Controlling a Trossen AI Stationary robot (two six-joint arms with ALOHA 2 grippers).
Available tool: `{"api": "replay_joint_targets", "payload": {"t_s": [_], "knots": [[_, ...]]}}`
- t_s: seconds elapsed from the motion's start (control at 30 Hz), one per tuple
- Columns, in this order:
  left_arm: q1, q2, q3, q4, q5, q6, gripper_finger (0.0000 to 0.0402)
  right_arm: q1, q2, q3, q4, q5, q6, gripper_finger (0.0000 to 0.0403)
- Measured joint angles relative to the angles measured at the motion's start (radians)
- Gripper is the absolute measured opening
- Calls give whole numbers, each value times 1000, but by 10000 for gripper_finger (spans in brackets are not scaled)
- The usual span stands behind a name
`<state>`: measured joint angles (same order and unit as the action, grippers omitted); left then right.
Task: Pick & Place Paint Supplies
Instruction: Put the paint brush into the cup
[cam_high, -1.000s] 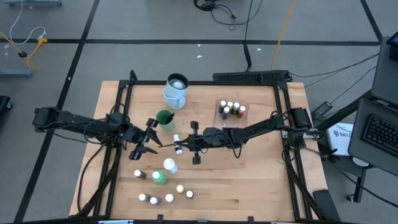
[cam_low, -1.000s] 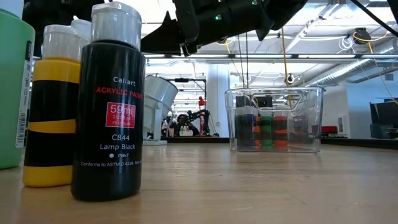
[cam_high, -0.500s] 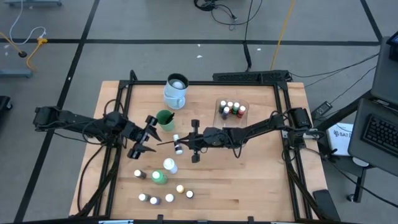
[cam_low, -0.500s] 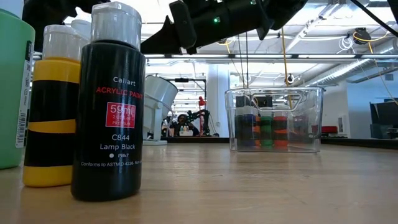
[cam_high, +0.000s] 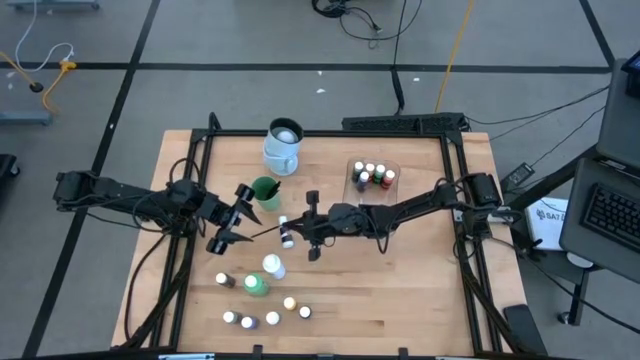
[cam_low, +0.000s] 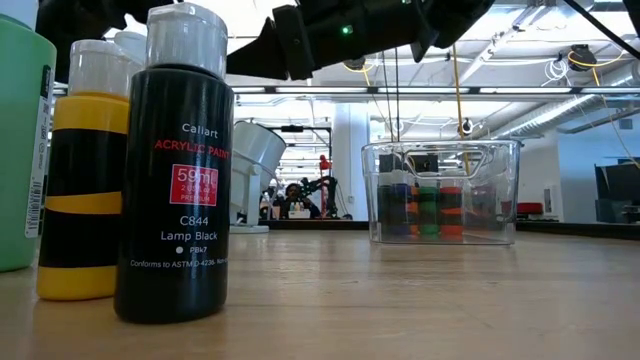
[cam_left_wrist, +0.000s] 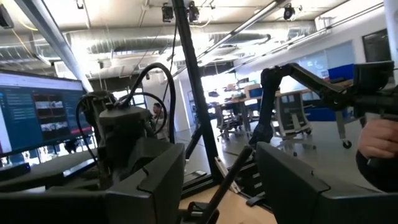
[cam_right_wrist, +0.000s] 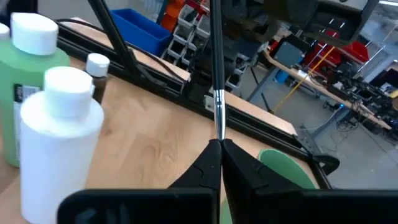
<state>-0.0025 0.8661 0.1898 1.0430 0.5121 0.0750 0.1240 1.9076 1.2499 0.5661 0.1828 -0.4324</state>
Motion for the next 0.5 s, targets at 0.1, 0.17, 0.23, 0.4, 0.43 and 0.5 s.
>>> {"api": "replay_joint_targets", "payload": {"t_s": [0.1,0.17,0.23,0.4,0.43,0.5], "knots": [[0,0,0,-1,-16,1,200,-7,0,0,6,-4,-3,0],[0,0,0,-1,-27,1,200,-12,0,0,7,-5,-2,0],[0,0,0,0,-30,1,200,-16,0,0,6,-5,-3,0],[0,0,0,-3,-42,-1,200,-31,0,0,6,-8,-2,0],[0,0,0,-3,-42,-2,200,-33,0,0,6,-12,-2,0],[0,0,0,-6,-42,-2,200,-38,0,0,7,-35,-1,0]]}}
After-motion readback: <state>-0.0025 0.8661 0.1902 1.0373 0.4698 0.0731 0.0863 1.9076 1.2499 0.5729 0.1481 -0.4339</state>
